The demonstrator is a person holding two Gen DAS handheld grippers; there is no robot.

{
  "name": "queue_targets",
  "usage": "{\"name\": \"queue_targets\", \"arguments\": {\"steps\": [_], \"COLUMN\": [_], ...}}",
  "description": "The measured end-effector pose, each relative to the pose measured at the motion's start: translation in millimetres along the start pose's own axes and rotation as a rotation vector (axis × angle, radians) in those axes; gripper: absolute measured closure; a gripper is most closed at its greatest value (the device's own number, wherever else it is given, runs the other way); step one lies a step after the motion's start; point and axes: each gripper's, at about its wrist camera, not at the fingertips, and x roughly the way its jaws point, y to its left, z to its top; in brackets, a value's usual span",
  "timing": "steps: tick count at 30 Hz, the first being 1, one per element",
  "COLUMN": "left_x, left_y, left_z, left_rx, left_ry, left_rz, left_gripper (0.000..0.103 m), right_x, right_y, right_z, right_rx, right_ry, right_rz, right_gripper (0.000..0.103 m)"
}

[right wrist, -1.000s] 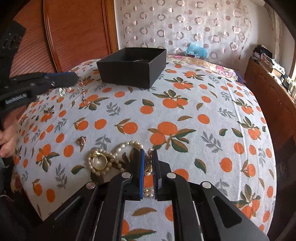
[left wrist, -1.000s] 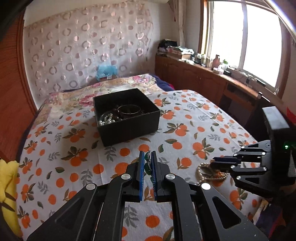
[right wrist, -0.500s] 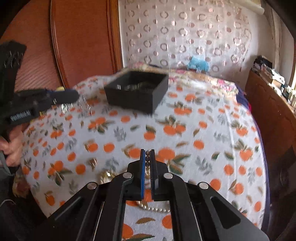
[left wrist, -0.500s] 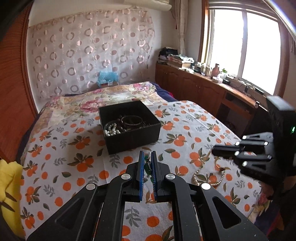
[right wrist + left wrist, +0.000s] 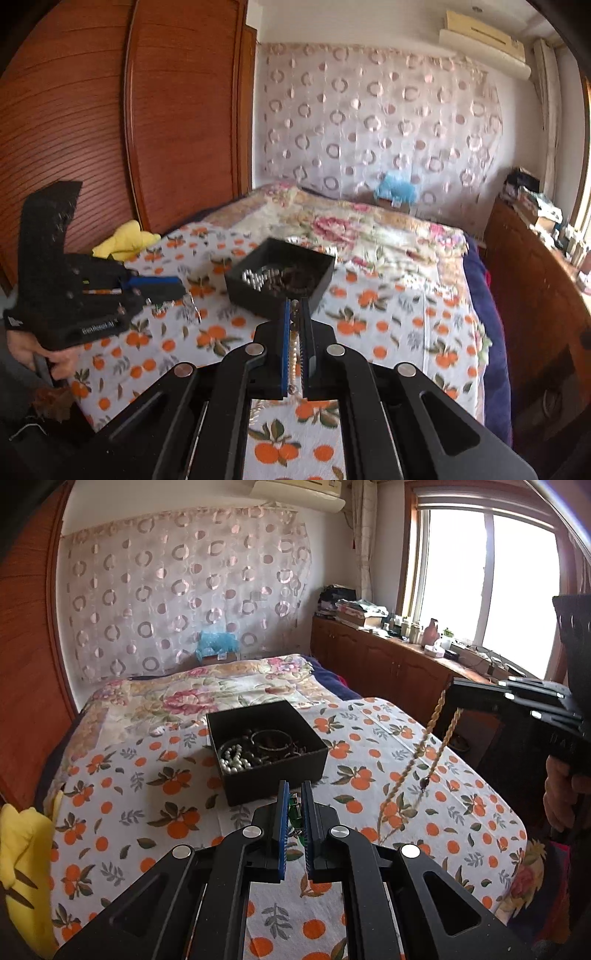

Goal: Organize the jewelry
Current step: 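Carry the pearl-and-gold chain and green brooch over the black box with both tools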

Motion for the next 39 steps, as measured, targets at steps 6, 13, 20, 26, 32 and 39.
{"name": "queue_targets", "arguments": {"steps": [6,13,20,26,32,39], "left_x": [-3.6,1.4,8.4,19.0,31.1,44.6], "left_y": [6.2,18.3,27.8,35.5,42.1,47.5], "left_z": [13.2,28.5,39.7,47.3,49.7,53.3], "left_rx": [0.013,-0.008,-0.013,-0.010,-0.019,-0.025], "left_ry": [-0.019,-0.021,-0.017,-0.006,0.006,0.018], "left_rz": [0.008,-0.022,-0.016,0.012,0.033,0.053], "left_gripper": [0.097,0.097,0.097,0.097,0.097,0.097], "right_x": [-3.4,-8.4,5.8,27.2,42.8,84.0], "right_y": [2.6,1.3,-1.8,-3.3,-6.0,-16.6], "right_z": [25.9,57.6,92.7,115.4,129.1,130.3], "right_rx": [-0.026,-0.033,-0.027,-0.013,-0.016,0.006], "right_ry": [-0.036,-0.083,-0.105,-0.107,-0.104,-0.024], "right_rz": [-0.001,0.004,0.012,0.020,0.003,0.013], "right_gripper": [0.098,0.098,0.098,0.098,0.098,0.098]}}
